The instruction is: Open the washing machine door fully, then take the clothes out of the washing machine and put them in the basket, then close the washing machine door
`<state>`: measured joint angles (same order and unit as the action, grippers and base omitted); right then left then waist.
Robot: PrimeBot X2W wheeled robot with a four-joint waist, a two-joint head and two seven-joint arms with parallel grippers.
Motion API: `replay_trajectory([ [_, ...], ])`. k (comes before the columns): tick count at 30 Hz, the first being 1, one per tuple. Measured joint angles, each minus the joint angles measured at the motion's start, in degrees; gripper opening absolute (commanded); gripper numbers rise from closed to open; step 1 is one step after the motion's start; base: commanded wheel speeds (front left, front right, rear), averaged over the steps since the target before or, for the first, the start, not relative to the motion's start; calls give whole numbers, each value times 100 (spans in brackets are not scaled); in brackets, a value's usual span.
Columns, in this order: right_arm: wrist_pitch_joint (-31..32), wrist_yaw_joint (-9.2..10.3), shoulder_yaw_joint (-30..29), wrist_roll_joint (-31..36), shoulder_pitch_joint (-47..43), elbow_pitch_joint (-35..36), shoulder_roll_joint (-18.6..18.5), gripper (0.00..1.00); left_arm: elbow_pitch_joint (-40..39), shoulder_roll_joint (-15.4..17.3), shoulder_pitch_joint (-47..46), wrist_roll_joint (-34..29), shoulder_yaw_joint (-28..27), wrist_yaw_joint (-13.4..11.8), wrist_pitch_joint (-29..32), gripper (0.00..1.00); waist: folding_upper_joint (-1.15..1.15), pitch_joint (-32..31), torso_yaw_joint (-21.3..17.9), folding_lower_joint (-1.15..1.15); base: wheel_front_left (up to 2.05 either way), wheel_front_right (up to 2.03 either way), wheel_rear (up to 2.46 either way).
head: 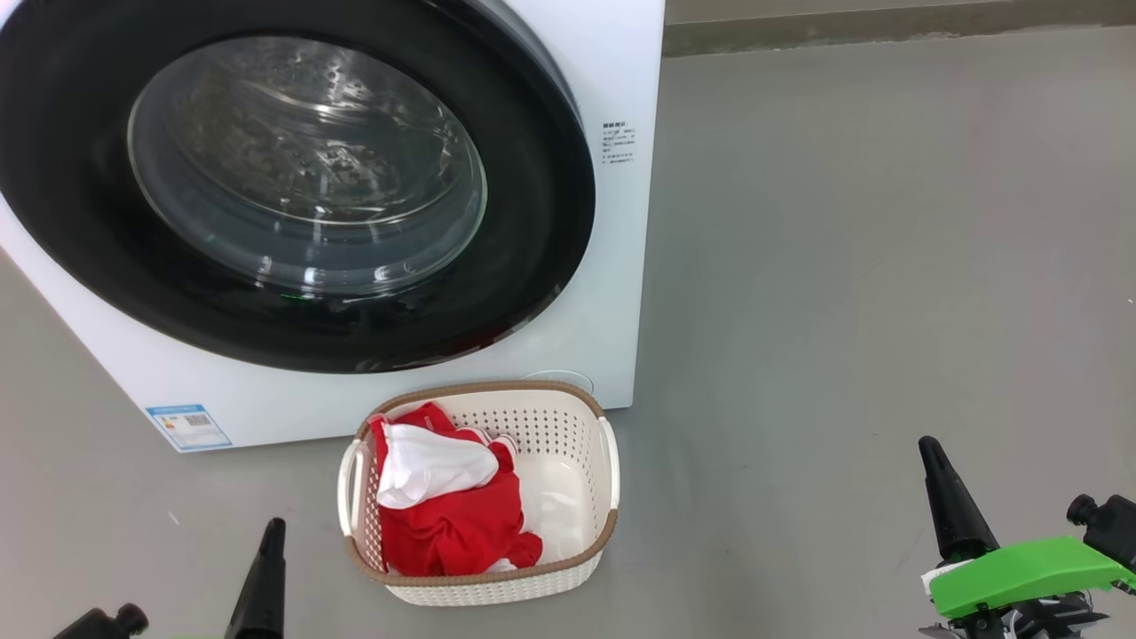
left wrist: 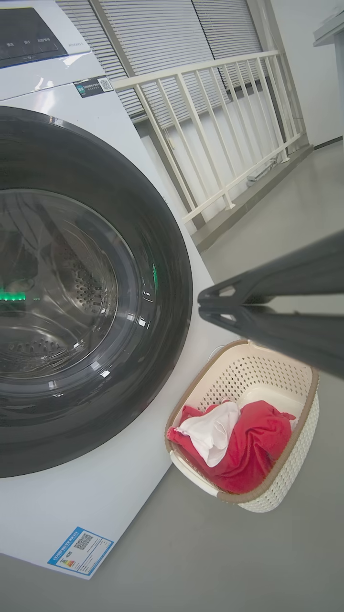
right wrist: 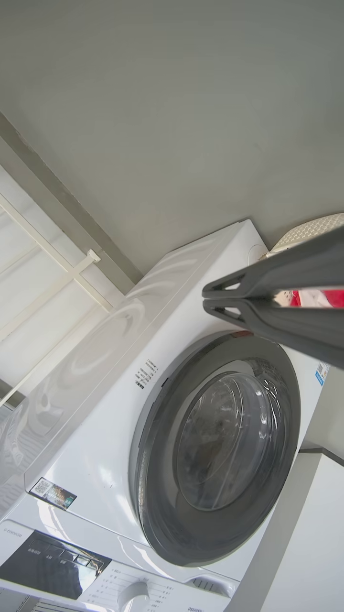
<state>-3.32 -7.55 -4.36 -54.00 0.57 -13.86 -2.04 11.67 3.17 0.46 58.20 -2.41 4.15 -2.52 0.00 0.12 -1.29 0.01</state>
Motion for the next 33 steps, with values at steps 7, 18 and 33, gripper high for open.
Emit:
replay_trajectory([
  [7, 143, 1, -40, -519, 16, -25, -4, 0, 38, -14, -81, 476, -33, 45, 115, 0, 0, 1, 19, 0, 0, 0, 0],
  [18, 335, 1, -84, -1307, 85, -58, -9, 0, 123, -23, -106, 1161, -74, 93, 303, 0, 0, 2, 45, 0, 0, 0, 0],
  [33, 555, 2, -157, -2234, 201, -96, -15, 0, 209, -42, -223, 1985, -124, 152, 534, 0, 0, 3, 78, 0, 0, 0, 0],
])
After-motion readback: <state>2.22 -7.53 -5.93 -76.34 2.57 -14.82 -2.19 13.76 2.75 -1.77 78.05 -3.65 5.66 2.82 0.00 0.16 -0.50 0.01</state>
